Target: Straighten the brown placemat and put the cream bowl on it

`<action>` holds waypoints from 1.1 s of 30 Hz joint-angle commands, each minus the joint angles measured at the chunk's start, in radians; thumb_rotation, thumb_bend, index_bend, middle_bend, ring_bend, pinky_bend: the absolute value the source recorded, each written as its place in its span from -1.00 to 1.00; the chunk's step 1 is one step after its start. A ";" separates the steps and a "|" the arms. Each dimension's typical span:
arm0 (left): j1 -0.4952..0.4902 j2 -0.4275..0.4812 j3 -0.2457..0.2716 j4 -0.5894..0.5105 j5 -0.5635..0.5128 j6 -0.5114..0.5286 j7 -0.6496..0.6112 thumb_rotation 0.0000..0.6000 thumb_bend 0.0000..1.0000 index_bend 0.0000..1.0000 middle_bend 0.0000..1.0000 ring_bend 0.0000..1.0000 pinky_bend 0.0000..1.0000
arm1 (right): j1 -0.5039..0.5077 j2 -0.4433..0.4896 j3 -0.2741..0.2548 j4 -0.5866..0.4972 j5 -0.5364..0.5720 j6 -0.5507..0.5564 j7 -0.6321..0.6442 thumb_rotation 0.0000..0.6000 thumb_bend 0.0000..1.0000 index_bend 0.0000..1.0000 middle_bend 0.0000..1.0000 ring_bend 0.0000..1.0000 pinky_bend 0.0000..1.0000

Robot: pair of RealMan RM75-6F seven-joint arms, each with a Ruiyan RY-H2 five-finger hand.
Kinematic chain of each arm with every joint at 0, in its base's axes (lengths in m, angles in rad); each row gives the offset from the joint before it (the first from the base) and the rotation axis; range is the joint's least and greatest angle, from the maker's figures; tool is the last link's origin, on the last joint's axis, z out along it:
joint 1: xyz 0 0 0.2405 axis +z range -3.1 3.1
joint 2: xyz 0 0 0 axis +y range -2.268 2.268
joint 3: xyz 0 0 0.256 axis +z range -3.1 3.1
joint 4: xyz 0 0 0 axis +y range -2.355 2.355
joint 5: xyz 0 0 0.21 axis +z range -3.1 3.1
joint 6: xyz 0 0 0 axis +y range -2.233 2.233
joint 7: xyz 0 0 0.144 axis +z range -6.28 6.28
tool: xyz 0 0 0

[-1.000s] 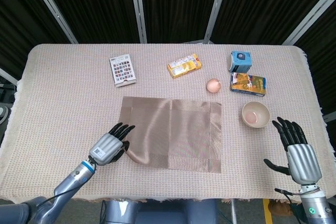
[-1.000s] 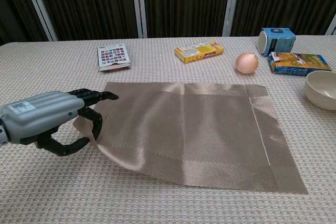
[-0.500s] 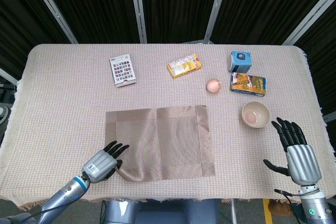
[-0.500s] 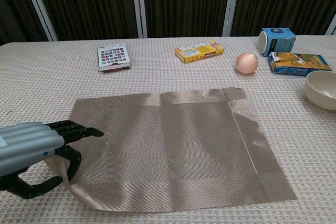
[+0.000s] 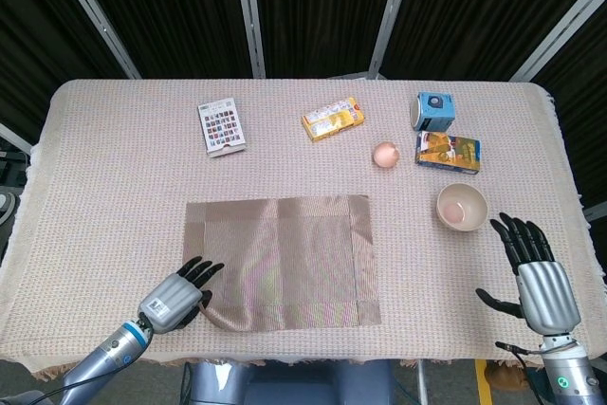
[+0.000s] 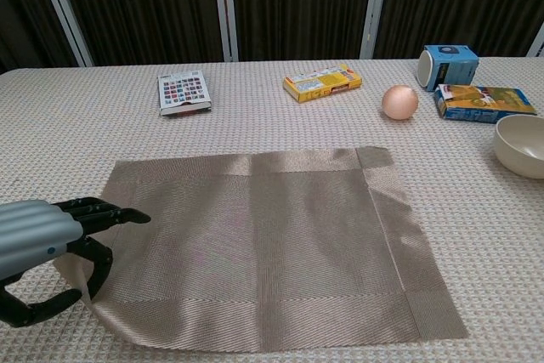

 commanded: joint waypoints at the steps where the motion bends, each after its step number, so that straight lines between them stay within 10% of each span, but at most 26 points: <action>1: 0.012 0.042 0.002 -0.031 0.036 0.034 -0.085 1.00 -1.00 -1.00 -1.00 -1.00 -1.00 | 0.002 -0.003 0.002 0.006 0.011 -0.010 -0.006 1.00 -1.00 -1.00 -1.00 -1.00 -1.00; 10: 0.060 0.192 -0.040 -0.104 0.116 0.233 -0.227 1.00 -1.00 -1.00 -1.00 -1.00 -1.00 | 0.036 -0.032 0.031 0.061 0.127 -0.113 -0.054 1.00 -1.00 -0.96 -1.00 -1.00 -1.00; 17: 0.120 0.165 -0.198 -0.036 -0.005 0.416 -0.082 1.00 -1.00 -1.00 -1.00 -1.00 -1.00 | 0.138 -0.078 0.081 0.146 0.279 -0.308 -0.158 1.00 -1.00 -0.90 -1.00 -1.00 -1.00; 33: 0.153 0.176 -0.308 -0.006 -0.161 0.422 -0.130 1.00 -1.00 -1.00 -1.00 -1.00 -1.00 | 0.267 -0.280 0.113 0.403 0.402 -0.478 -0.232 1.00 -1.00 -0.55 -1.00 -1.00 -1.00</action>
